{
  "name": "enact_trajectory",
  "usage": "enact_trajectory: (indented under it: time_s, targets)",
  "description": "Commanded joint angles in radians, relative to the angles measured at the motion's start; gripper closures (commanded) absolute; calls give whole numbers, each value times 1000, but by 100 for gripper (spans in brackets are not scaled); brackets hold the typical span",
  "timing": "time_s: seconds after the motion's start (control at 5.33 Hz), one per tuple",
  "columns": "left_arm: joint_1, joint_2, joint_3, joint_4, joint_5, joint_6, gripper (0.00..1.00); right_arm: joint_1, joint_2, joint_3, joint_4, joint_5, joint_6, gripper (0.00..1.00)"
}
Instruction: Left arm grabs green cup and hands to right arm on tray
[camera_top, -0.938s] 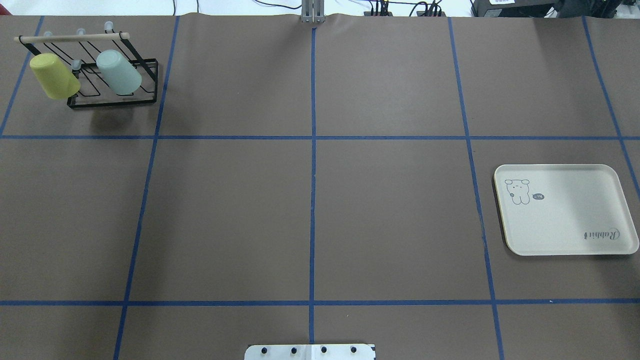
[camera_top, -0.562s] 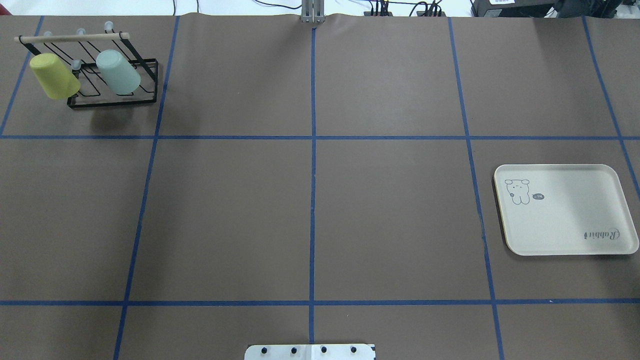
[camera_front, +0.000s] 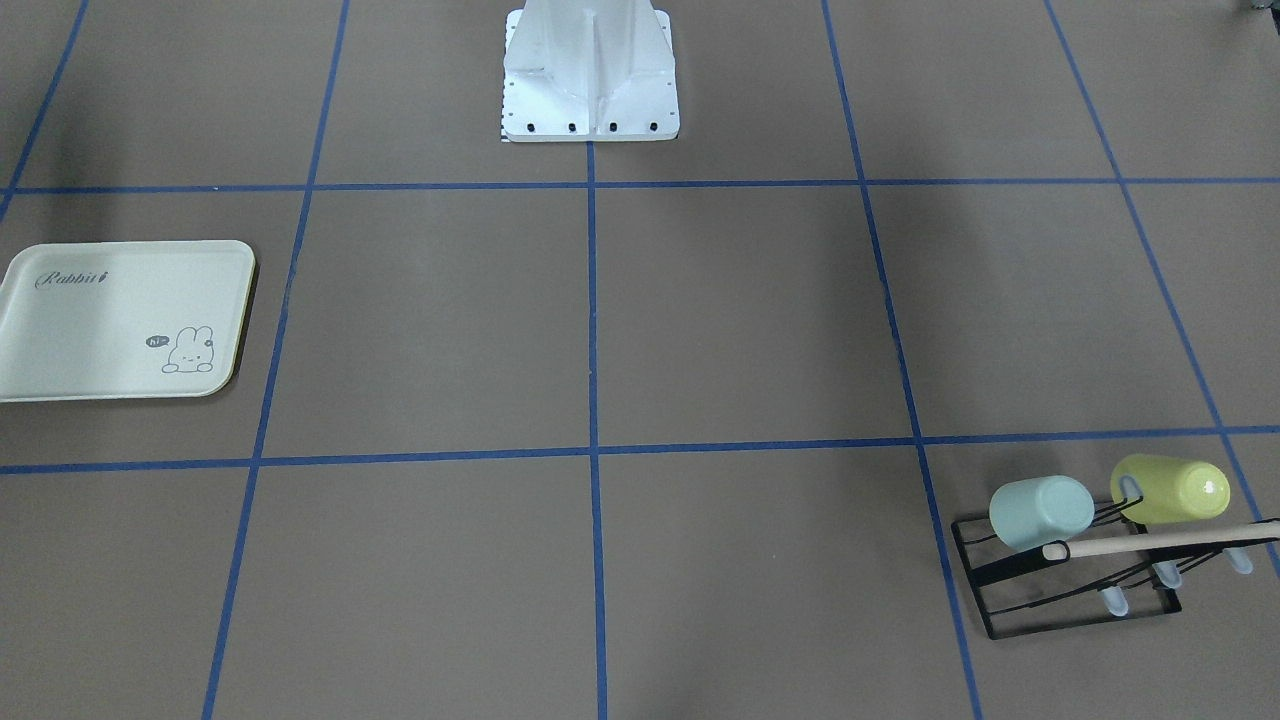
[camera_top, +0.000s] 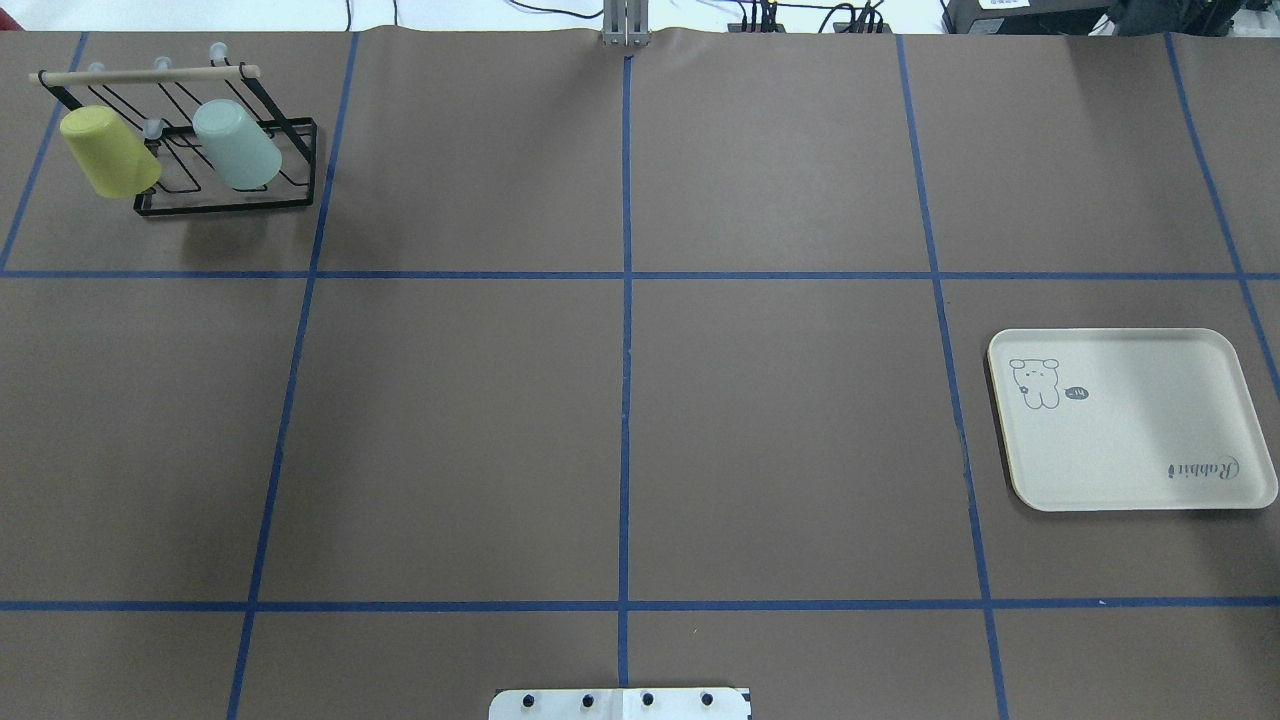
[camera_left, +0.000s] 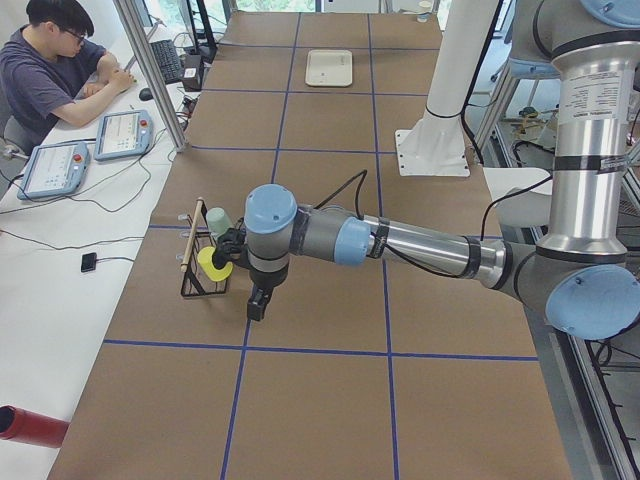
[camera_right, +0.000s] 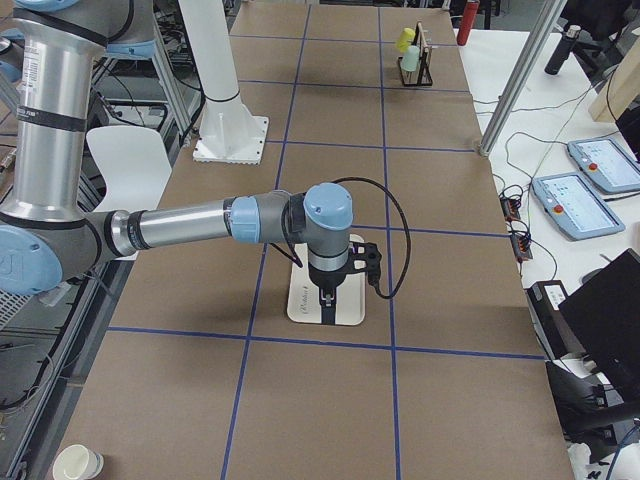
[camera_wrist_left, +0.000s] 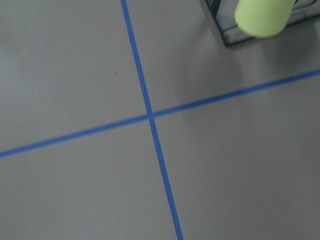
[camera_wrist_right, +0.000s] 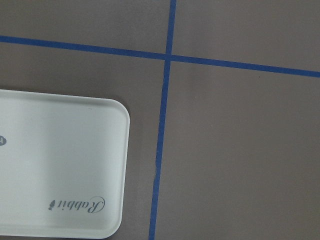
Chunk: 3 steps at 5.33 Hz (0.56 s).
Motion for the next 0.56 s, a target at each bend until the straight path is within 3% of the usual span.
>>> enact_trajectory:
  time_s: [0.0,0.19,0.38]
  targets:
    - [2,-65,54,-69,-2,-1,0,0,-1,1,0,2,0,0]
    - [3,-74,48,-132,-8,-66,0,-1,1,0,0,0,-2,0]
    - [90,-182,57,-155,0,-225,0,-2,1,0,0,2,-2,0]
